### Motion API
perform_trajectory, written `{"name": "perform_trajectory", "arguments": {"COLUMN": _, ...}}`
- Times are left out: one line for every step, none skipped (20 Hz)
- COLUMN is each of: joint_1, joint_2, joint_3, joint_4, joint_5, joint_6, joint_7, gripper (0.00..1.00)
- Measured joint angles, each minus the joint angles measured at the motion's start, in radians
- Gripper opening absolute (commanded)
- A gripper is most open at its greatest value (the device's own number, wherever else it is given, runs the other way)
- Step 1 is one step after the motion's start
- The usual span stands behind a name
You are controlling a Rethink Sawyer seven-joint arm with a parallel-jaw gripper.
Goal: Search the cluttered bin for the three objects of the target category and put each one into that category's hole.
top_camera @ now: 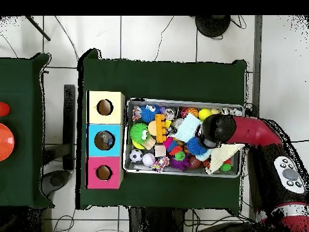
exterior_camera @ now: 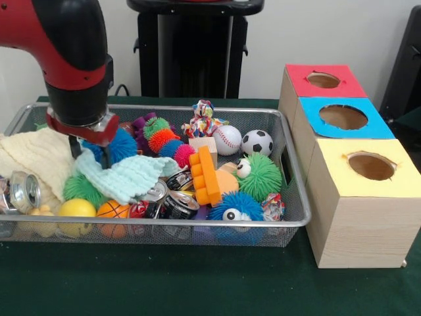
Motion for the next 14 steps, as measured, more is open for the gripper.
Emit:
{"name": "perform_trajectory", "arguments": {"joint_1": 0.007, "joint_2": 0.004, "joint_3": 0.0, "joint_4": -0.002, "joint_5": -0.01, "joint_6": -0.005, "joint_7": 0.0, "gripper": 1.0}}
{"name": "perform_trajectory", "arguments": {"joint_1": 0.011, "joint_2": 0.006, "joint_3": -0.001, "joint_4": -0.004, "joint_5": -0.016, "joint_6": -0.009, "joint_7": 0.0, "gripper": 1.0}}
{"name": "perform_trajectory", "arguments": {"joint_1": 0.015, "joint_2": 0.008, "joint_3": -0.002, "joint_4": -0.006, "joint_5": -0.022, "joint_6": -0.013, "joint_7": 0.0, "gripper": 1.0}}
{"name": "perform_trajectory", "arguments": {"joint_1": 0.018, "joint_2": 0.01, "joint_3": -0.002, "joint_4": -0.007, "joint_5": -0.026, "joint_6": -0.016, "joint_7": 0.0, "gripper": 1.0}}
{"name": "perform_trajectory", "arguments": {"joint_1": 0.031, "joint_2": 0.016, "joint_3": -0.003, "joint_4": -0.012, "joint_5": -0.046, "joint_6": -0.037, "joint_7": 0.0, "gripper": 0.0}}
{"name": "perform_trajectory", "arguments": {"joint_1": 0.033, "joint_2": 0.016, "joint_3": -0.003, "joint_4": -0.012, "joint_5": -0.048, "joint_6": -0.039, "joint_7": 0.0, "gripper": 0.0}}
{"name": "perform_trajectory", "arguments": {"joint_1": 0.034, "joint_2": 0.016, "joint_3": -0.003, "joint_4": -0.013, "joint_5": -0.049, "joint_6": -0.04, "joint_7": 0.0, "gripper": 0.0}}
{"name": "perform_trajectory", "arguments": {"joint_1": 0.037, "joint_2": 0.016, "joint_3": -0.004, "joint_4": -0.013, "joint_5": -0.052, "joint_6": -0.043, "joint_7": 0.0, "gripper": 0.0}}
{"name": "perform_trajectory", "arguments": {"joint_1": 0.042, "joint_2": 0.017, "joint_3": -0.005, "joint_4": -0.014, "joint_5": -0.055, "joint_6": -0.047, "joint_7": 0.0, "gripper": 0.0}}
{"name": "perform_trajectory", "arguments": {"joint_1": 0.047, "joint_2": 0.016, "joint_3": -0.007, "joint_4": -0.015, "joint_5": -0.056, "joint_6": -0.048, "joint_7": 0.0, "gripper": 0.0}}
{"name": "perform_trajectory", "arguments": {"joint_1": 0.052, "joint_2": 0.016, "joint_3": -0.008, "joint_4": -0.016, "joint_5": -0.056, "joint_6": -0.048, "joint_7": 0.0, "gripper": 0.0}}
{"name": "perform_trajectory", "arguments": {"joint_1": 0.054, "joint_2": 0.016, "joint_3": -0.008, "joint_4": -0.016, "joint_5": -0.056, "joint_6": -0.048, "joint_7": 0.0, "gripper": 0.0}}
{"name": "perform_trajectory", "arguments": {"joint_1": 0.059, "joint_2": 0.016, "joint_3": -0.008, "joint_4": -0.017, "joint_5": -0.054, "joint_6": -0.048, "joint_7": 0.0, "gripper": 0.0}}
{"name": "perform_trajectory", "arguments": {"joint_1": 0.061, "joint_2": 0.015, "joint_3": -0.008, "joint_4": -0.016, "joint_5": -0.053, "joint_6": -0.048, "joint_7": 0.0, "gripper": 0.0}}
